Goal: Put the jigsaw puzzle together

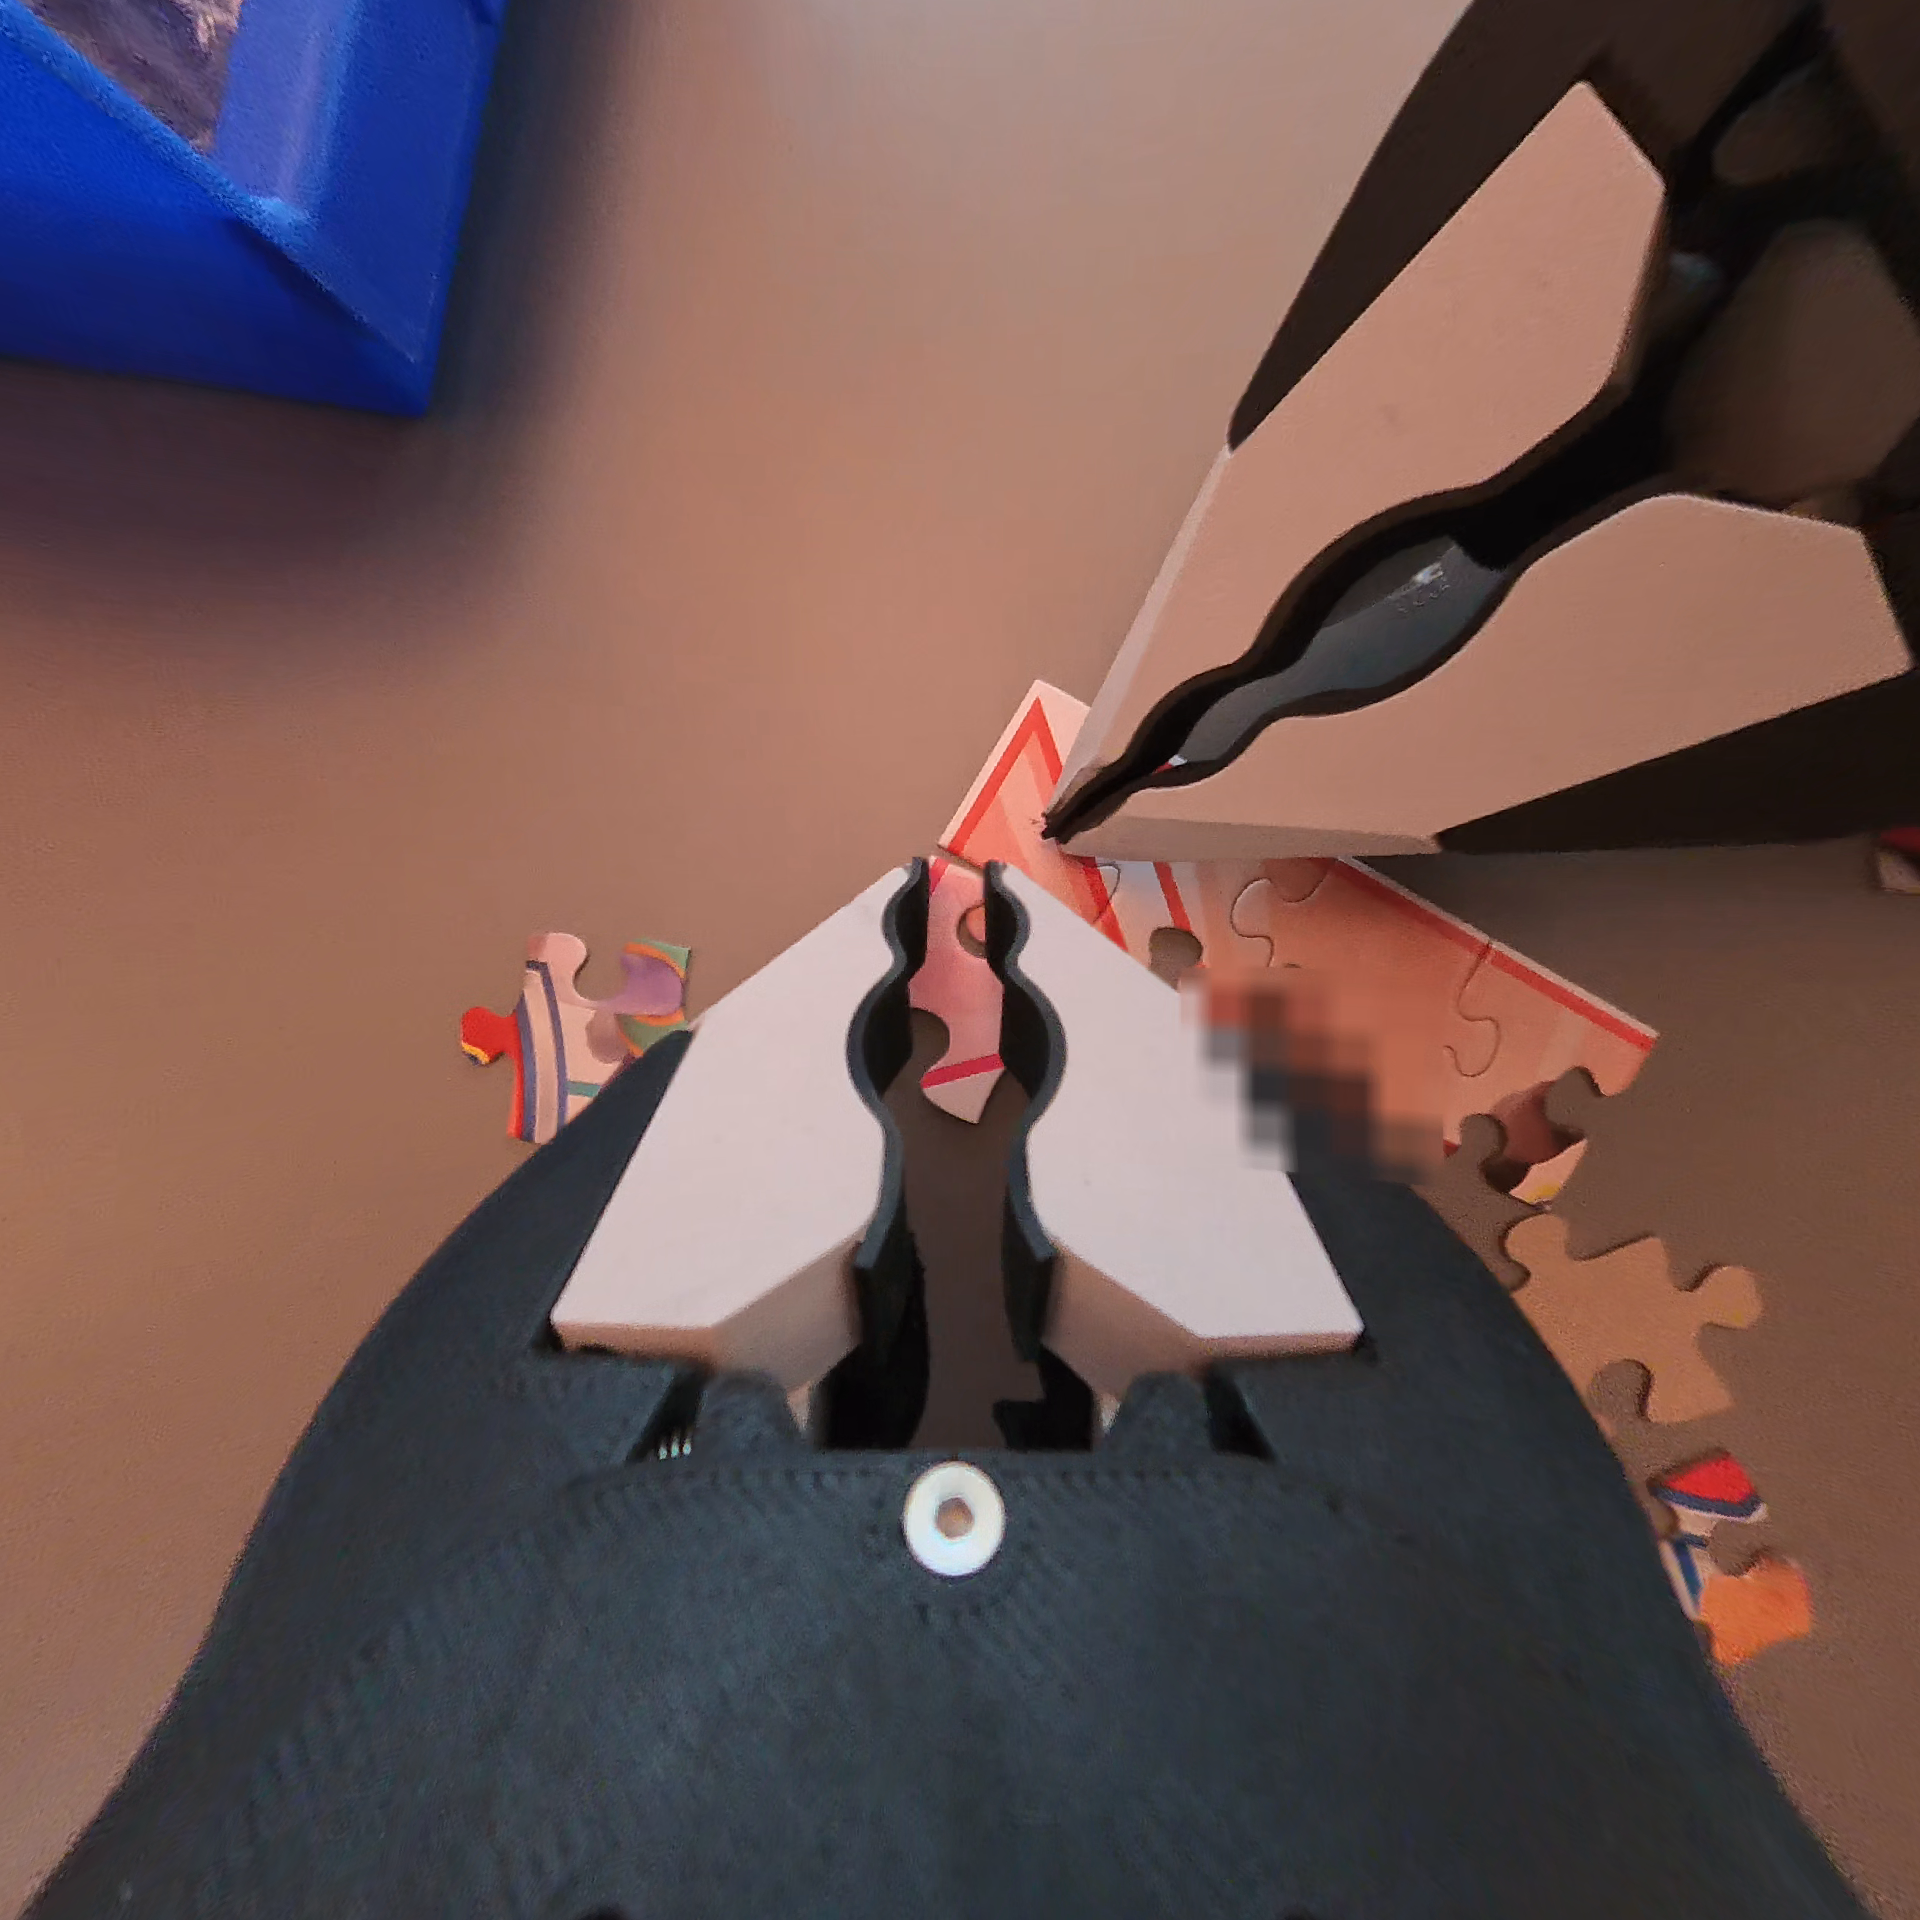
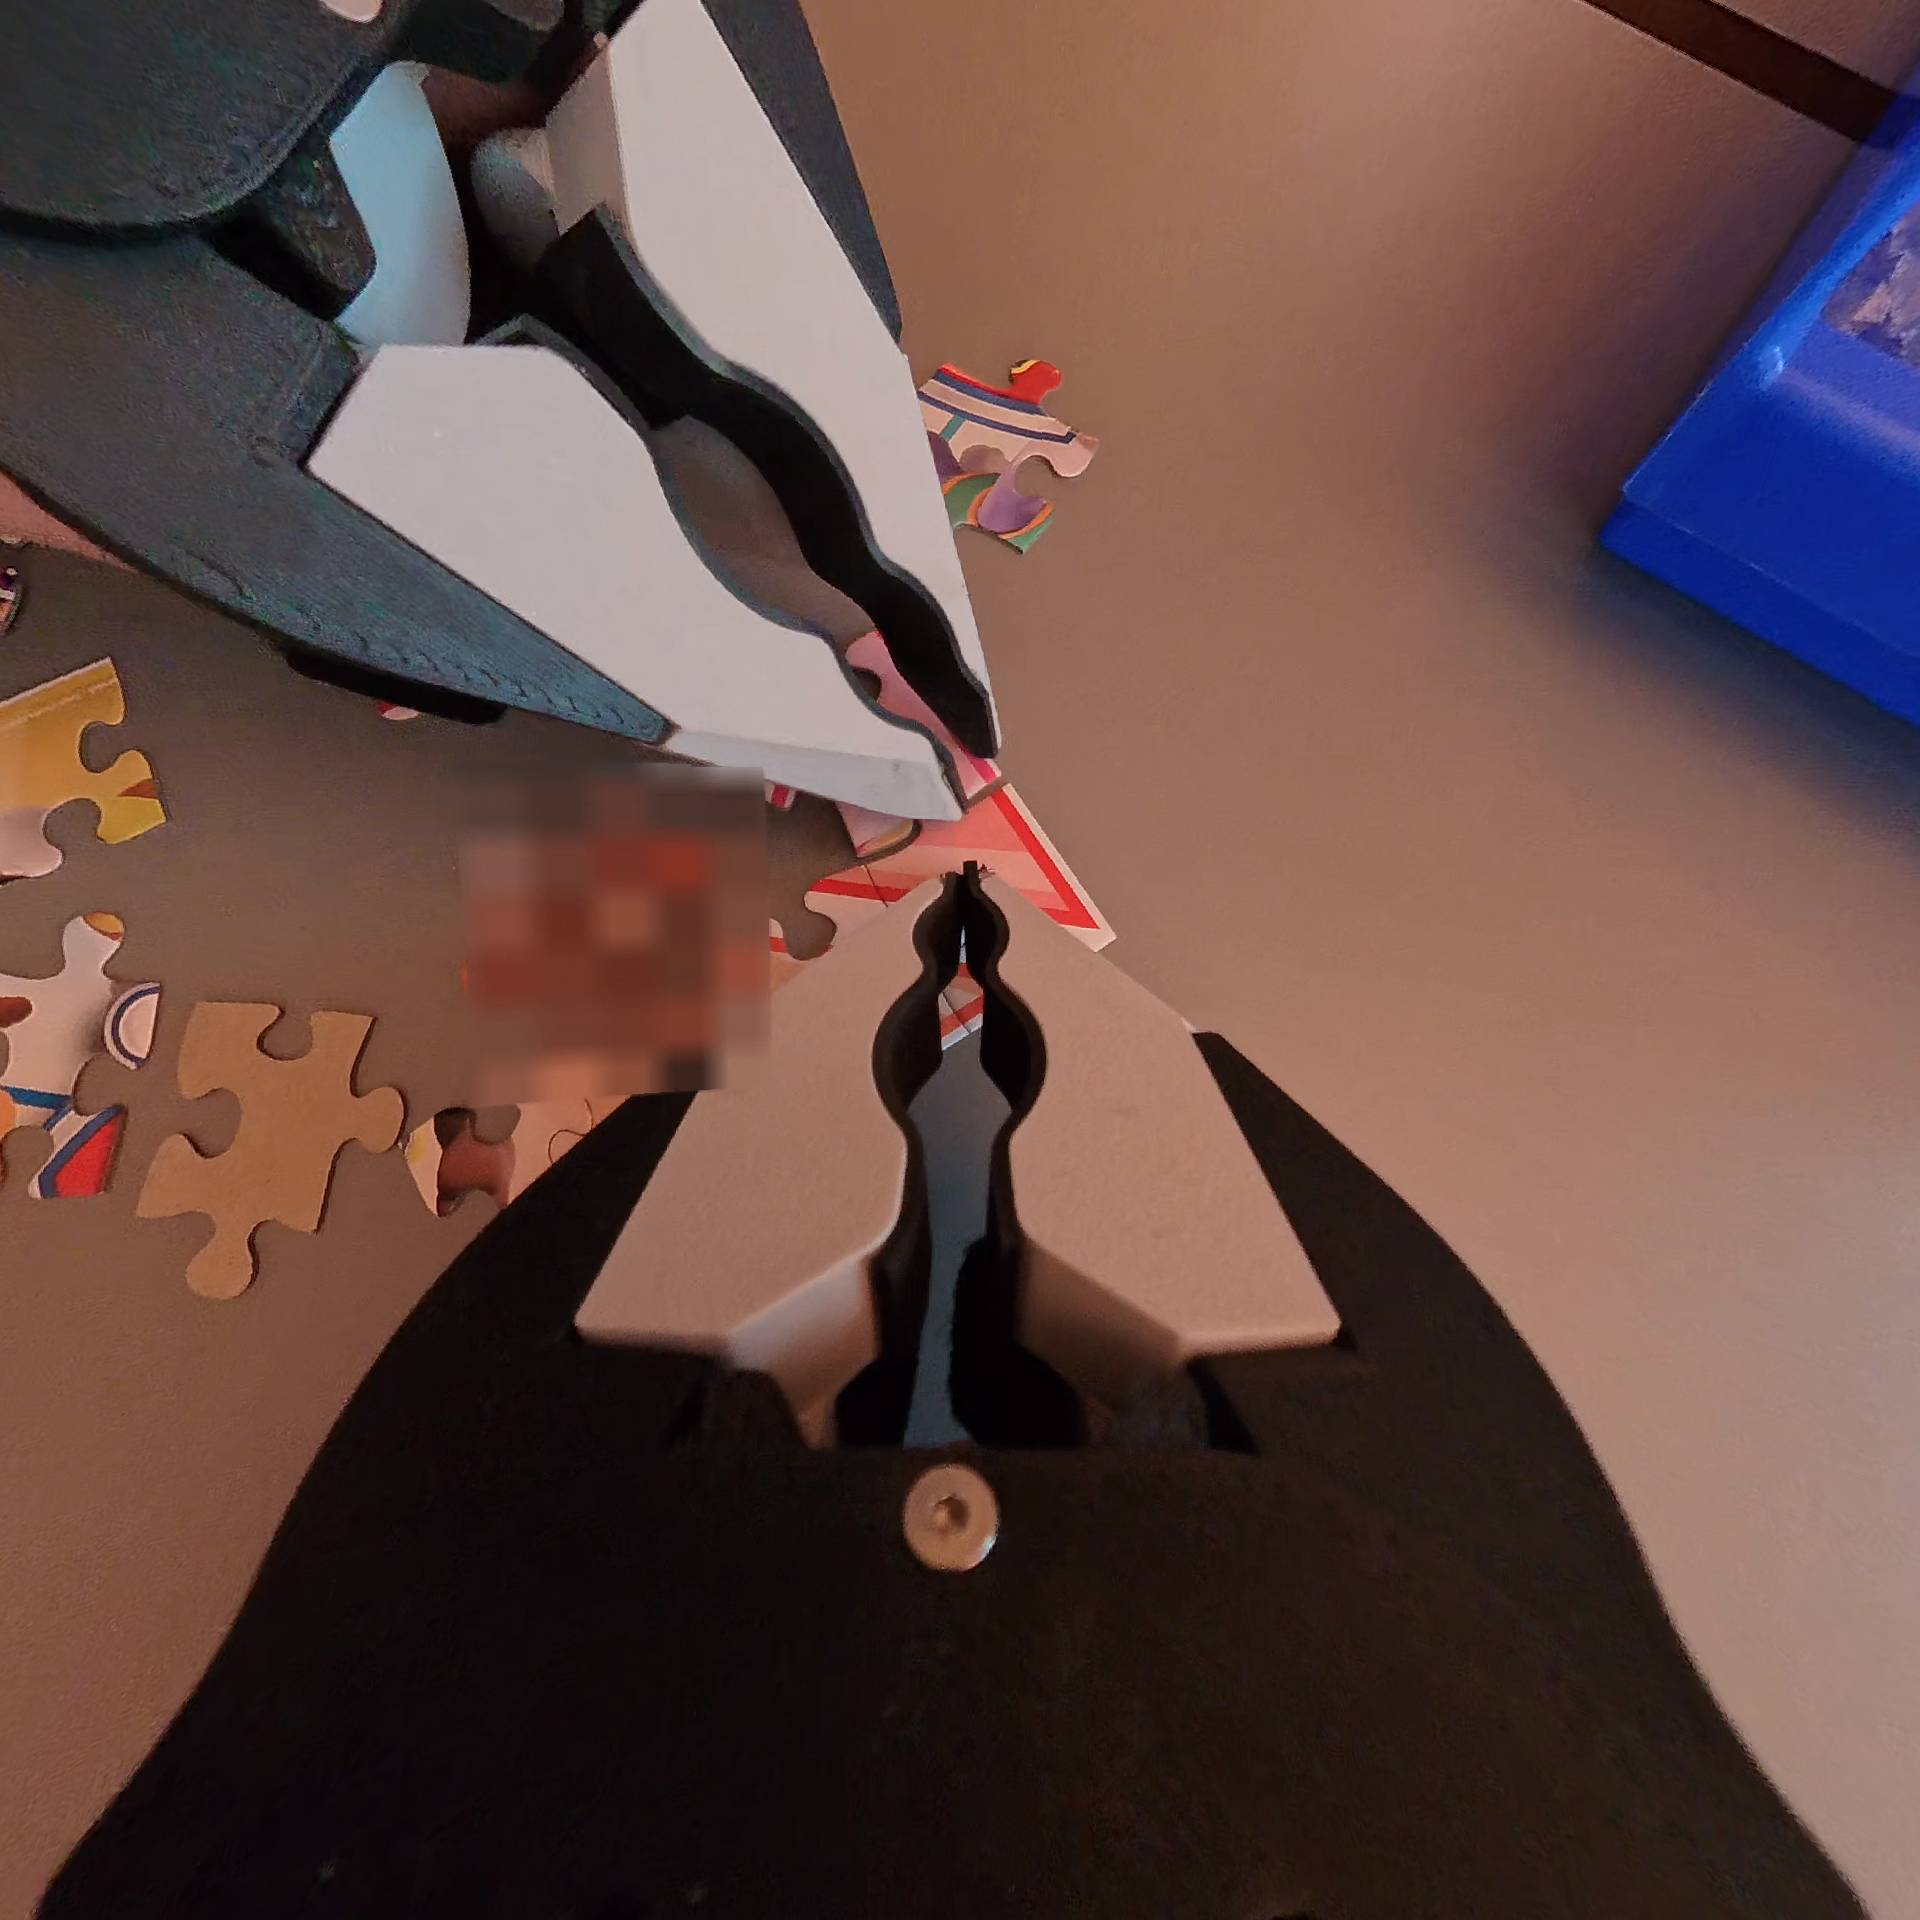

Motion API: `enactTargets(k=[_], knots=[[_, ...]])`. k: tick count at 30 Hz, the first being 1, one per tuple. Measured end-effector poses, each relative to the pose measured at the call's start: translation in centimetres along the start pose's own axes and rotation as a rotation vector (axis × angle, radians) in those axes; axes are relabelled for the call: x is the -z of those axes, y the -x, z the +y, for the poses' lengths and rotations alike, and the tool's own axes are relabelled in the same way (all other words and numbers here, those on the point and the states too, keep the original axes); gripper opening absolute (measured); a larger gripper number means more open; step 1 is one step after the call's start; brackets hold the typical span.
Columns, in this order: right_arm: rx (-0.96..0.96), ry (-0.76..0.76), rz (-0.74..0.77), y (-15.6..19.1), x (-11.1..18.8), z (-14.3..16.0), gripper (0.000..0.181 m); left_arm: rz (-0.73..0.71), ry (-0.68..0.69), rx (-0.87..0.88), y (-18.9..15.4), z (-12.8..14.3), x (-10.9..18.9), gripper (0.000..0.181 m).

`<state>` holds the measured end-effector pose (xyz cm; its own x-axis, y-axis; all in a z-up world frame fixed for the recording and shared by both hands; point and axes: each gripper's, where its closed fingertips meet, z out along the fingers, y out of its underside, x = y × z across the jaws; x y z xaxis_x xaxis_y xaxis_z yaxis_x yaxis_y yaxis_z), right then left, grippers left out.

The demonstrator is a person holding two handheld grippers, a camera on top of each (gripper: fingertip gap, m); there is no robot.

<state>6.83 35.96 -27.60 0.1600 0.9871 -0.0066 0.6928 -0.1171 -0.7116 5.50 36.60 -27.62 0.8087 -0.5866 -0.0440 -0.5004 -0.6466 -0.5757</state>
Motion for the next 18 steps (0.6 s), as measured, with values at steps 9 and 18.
enactTargets(k=[9, 18], knots=[[0.0, -0.005, -0.004, 0.0, 0.0, 0.0, 0.0, 0.008, -0.043, 0.002, 0.1, 0.2, 0.3, 0.0], [-0.006, 0.001, -0.004, -0.5, 0.4, 0.4, 0.0, 0.026, -0.006, 0.044, 1.6, 1.7, 2.2, 0.01]])
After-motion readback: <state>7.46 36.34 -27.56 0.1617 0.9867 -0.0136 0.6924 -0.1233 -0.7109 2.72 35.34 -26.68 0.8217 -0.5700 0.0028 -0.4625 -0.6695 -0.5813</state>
